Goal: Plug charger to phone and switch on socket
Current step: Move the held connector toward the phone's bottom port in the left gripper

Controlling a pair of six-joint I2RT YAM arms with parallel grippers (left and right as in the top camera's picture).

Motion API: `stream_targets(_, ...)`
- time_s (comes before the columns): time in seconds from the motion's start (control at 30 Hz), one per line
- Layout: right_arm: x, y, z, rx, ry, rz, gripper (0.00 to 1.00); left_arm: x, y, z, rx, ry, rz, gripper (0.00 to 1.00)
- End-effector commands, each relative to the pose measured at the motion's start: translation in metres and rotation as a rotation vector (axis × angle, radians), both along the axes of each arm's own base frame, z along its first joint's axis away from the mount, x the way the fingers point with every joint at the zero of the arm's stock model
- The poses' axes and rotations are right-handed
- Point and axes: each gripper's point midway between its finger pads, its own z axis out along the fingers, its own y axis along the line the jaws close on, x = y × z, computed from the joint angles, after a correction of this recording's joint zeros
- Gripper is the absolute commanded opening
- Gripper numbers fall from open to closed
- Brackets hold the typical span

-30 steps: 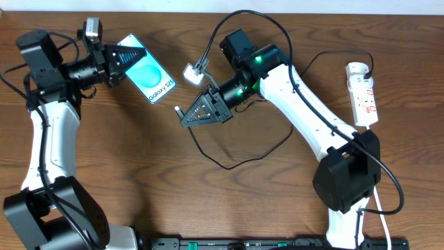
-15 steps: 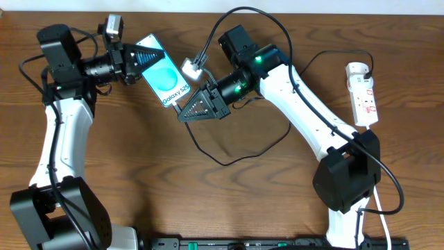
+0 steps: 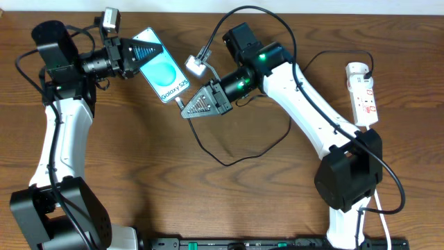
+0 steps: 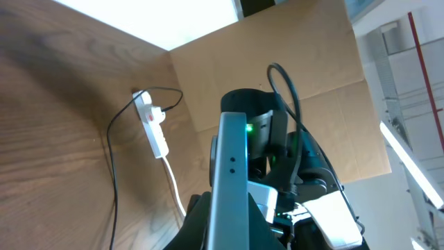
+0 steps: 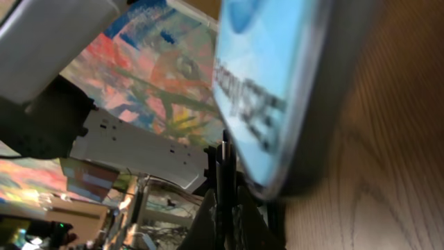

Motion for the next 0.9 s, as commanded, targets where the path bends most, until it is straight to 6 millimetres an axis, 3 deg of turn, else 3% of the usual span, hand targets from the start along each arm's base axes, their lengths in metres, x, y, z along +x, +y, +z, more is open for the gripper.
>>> stream_targets(0.0,-0.0009,-0.0004,0.0113,0.015,0.041,0.001,0.01,-0.0045,-0.0004,0.0101,-0.013,0.013,-0.023,0.07)
stream_targets(0.87,-0.0014,0.0000,0.0166,0.047,0.040,0.012,0.01,-0.0046,-0.0006,0.0103,-0.002,-0.025,-0.025,0.07)
